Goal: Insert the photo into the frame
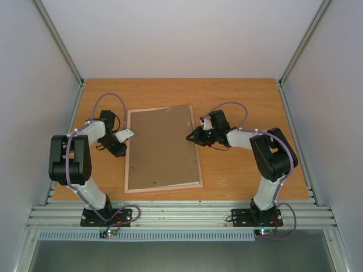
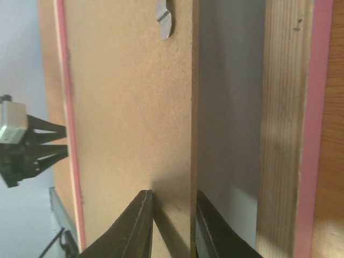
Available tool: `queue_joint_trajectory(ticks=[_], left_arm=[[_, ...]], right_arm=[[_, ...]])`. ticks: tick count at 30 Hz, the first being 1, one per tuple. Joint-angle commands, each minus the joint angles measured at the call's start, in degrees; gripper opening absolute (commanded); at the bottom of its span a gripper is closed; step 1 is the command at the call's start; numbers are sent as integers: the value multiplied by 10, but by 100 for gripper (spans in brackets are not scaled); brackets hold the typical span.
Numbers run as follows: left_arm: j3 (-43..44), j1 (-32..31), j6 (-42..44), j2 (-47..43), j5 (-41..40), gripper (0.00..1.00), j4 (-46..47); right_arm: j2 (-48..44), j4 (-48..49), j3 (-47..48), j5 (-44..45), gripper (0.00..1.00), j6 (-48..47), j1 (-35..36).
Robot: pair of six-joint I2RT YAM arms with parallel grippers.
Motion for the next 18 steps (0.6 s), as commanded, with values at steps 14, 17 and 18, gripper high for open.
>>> queue_joint_trajectory(ticks=[14,17,18], left_arm=[[-1,-8,-22,-12,33,41,29],[6,-8,-30,-13,29,43,31],[9,-6,-35,-13,29,44,32]], right_arm=[[-52,-238,64,128,59,-132,38],[-63,-255,71,142,68,-139,39],[-67,-260,72,149,71,-155,39]])
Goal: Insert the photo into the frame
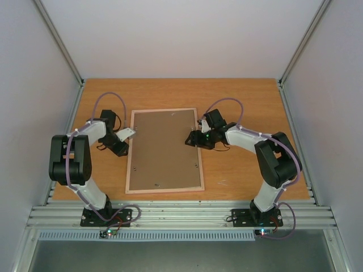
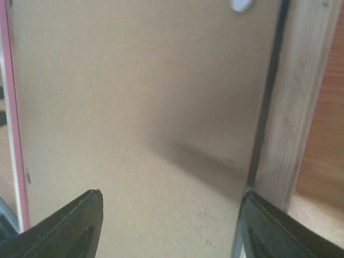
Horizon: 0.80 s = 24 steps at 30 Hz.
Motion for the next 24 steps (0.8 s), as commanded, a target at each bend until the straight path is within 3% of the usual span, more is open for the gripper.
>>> queue_joint_trajectory(ticks=[1,4,7,12,18,24], left_arm=[[13,1,-22,-12,10,45,19],[26,12,-35,-8,14,47,17],[41,24,-45,1,24,47,12],[55,23,-41,19,43,46,14],[87,-3,-30,53,49,45,22],[91,-65,-16,67,45,42,33]], right_arm=[[-31,-51,21,51,74,-47,4],[-44,-72,22,65,83,-52,4],[-65,-72,12,50,86,-39,-1],[-84,-51,5,0,83,-46,-15],[-89,-47,-1,-88,83,-115,-51],[-108,-51,-12,-120,78,-162,-58]])
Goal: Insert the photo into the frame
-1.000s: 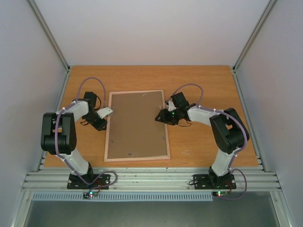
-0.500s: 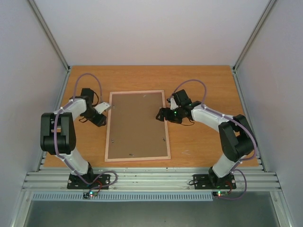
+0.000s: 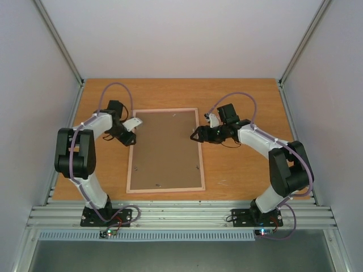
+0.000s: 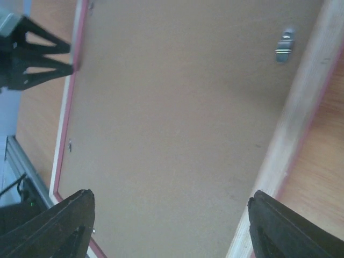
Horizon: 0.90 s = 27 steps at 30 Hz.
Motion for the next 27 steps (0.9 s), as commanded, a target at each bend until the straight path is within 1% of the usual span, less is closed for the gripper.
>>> queue_joint_trajectory(ticks=[1,3,6,9,12,14,16,19,22,24,27], left_arm=[[-1,-45,18,17,10,42,22],[-1,-48,16,11,13,42,26],[7,-38,-23,-12,24,46,33],[9,-24,-78,-49,47,55,50],[23,-9,-137,-62,14,62,60],[46,0,-180,-54,-9,65,49],[60,1,-200,-49,-26,70,45],[78,-1,-236,-42,-35,78,45],[100,-12,-286,-19,-65,85,38],[114,-17,-307,1,-64,87,28],[134,-30,-360,25,-102,85,22]], right_arm=[[-34,8,-19,-55,76,-54,0],[-34,18,-23,-64,72,-60,1],[-9,14,-3,-71,65,-79,5],[33,-12,42,-72,58,-98,11],[66,-24,80,-53,53,-110,25],[86,-33,103,-36,52,-120,39],[107,-46,126,-19,50,-127,54],[139,-56,157,3,45,-132,75],[172,-58,198,18,40,-127,93],[194,-54,223,25,36,-120,104],[225,-45,258,37,30,-108,115]])
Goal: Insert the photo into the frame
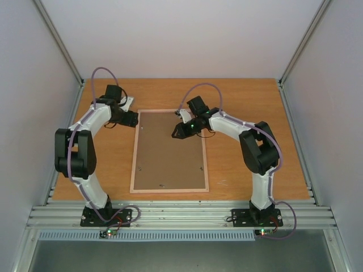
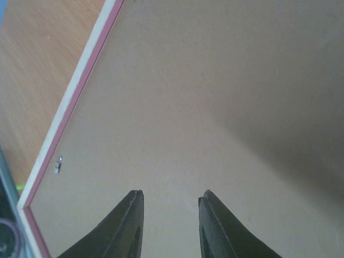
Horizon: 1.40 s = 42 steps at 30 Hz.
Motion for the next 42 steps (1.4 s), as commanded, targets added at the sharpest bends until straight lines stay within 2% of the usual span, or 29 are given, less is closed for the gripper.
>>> queue_joint_trajectory(ticks=[1,8,19,26,37,42], left_arm=[[36,-17,-107,43,-59,84,-12],[72,-34,-204,91,-114,78,-38],[76,-56,-247,117,-79,76,-18],[64,-61,-261,136,-84,76,-19],[68,-61,-266,177,-116,66,-30],[69,-61,-273,191,-120,55,-37]], right_arm=[[40,8,56,36,29,8,19],[97,23,124,95,22,12,26],[186,46,197,113,20,37,26],[196,51,160,131,18,50,24],[169,68,90,141,17,54,24],[160,73,78,148,17,54,24]])
